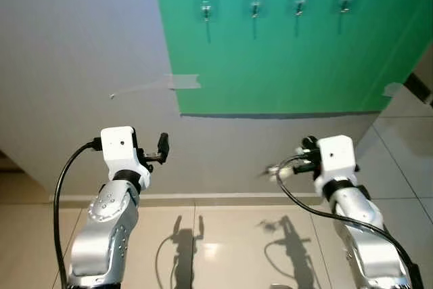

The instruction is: Hang keys on a hook

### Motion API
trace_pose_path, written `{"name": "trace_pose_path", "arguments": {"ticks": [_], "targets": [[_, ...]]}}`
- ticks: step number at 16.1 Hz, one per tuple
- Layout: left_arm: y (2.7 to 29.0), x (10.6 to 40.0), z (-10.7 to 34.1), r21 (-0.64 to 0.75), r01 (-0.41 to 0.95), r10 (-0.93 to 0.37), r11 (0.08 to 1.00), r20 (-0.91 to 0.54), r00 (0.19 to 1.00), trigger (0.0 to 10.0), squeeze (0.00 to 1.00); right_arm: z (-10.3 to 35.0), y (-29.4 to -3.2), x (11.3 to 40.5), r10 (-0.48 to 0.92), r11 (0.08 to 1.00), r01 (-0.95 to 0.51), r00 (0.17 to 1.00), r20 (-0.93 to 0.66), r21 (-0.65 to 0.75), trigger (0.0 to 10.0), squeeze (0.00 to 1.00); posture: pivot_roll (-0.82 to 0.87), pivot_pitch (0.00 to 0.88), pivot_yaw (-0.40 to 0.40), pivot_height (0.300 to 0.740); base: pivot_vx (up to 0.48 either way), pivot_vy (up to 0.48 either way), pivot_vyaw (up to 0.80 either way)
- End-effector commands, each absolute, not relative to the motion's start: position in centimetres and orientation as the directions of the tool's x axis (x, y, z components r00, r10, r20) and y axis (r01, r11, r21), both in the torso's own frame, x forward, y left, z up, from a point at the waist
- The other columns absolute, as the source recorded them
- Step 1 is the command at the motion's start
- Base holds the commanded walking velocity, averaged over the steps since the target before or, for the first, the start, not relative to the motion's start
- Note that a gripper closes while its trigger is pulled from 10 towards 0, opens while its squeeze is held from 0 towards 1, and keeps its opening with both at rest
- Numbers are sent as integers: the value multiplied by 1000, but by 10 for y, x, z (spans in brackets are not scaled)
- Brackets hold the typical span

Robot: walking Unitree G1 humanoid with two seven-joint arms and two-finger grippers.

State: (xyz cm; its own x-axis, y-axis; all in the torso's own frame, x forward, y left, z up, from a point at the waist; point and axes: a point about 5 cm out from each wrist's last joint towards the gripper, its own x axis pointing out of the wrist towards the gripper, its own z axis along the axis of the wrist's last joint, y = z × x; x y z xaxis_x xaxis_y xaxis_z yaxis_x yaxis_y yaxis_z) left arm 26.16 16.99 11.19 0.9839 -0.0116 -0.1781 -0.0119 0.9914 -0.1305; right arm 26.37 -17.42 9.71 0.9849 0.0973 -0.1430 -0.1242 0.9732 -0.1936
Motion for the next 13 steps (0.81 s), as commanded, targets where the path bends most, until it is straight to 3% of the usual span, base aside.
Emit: {"name": "trace_pose_path", "arguments": {"ticks": [1, 7, 13], "targets": [[168, 262, 106, -126, -27, 3, 992, -191, 982, 10000, 0, 100, -177, 267, 106, 968, -135, 984, -144, -209, 0, 0, -215, 0, -5, 736, 0, 0, 0], [155, 265, 101, -119, -1, -23, 993, -198, 980, 10000, 0, 105, -180, 279, 118, 959, -150, 983, -142, -239, 0, 0, -219, 0, -4, 736, 0, 0, 0], [152, 269, 105, -93, -1, -16, 996, -175, 985, 10000, 0, 95, -172, 275, 141, 958, -177, 976, -166, -224, 0, 0, -215, 0, 10, 736, 447, 0, 0]]}}
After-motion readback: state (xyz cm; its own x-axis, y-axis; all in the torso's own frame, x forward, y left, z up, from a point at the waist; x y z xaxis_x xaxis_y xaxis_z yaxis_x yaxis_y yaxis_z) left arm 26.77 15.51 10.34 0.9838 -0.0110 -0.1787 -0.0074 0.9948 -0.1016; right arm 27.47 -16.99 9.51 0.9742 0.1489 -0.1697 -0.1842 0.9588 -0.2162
